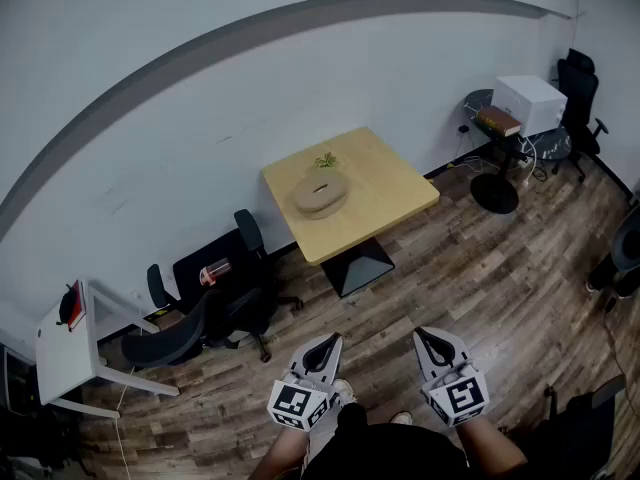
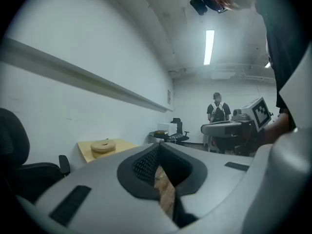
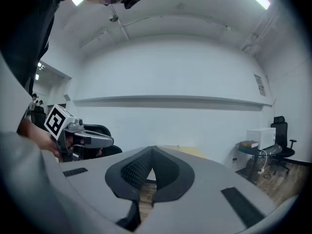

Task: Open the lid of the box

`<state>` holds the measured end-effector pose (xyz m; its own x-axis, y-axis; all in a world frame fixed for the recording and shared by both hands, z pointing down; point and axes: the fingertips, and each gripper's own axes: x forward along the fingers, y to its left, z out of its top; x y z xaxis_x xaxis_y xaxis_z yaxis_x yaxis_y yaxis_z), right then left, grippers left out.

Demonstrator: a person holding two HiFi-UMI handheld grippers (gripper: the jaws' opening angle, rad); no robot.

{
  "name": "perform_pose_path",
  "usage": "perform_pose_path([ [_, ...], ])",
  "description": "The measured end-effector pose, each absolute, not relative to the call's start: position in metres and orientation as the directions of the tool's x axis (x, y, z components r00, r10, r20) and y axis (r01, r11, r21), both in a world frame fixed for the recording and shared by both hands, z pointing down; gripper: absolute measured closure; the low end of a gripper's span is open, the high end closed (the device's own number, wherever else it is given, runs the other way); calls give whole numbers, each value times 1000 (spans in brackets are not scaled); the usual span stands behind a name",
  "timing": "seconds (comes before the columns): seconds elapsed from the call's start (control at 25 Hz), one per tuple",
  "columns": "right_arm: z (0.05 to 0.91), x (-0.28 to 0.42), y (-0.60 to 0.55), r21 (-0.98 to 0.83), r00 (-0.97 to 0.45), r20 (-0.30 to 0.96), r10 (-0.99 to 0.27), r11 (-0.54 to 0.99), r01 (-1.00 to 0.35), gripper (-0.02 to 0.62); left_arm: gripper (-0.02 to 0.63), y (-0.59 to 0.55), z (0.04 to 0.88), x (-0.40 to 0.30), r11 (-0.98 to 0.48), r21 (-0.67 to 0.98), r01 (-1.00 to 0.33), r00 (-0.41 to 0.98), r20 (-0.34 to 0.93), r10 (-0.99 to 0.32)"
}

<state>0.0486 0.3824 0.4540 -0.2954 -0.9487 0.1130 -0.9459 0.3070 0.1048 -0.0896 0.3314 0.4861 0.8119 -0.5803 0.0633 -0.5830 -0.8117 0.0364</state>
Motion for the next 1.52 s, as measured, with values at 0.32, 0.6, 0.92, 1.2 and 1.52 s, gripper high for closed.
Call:
perform_pose_path([
  [0.32, 459, 54, 376, 84, -273, 136, -952, 286, -955, 577, 586, 333, 492, -93, -815, 43, -578, 815, 82, -574],
  [0.6, 458, 58, 349, 46, -277, 114, -954, 284, -958, 575, 586, 310, 494, -95, -820, 36, -571, 819, 95, -566],
  [0.92, 432, 55, 301, 25, -256, -12, -967, 255, -967, 574, 586, 267, 485, -94, -827, 42, -561, 827, 72, -557],
  [1.2, 429, 39, 251, 66, -271, 2, -963, 270, -960, 497, 586, 220, 476, -102, -853, 38, -520, 854, 56, -518],
  [1.52, 441, 26, 201, 95, -237, 84, -968, 244, -965, 327, 586, 179, 469, -109, -886, 45, -461, 887, 44, -460],
])
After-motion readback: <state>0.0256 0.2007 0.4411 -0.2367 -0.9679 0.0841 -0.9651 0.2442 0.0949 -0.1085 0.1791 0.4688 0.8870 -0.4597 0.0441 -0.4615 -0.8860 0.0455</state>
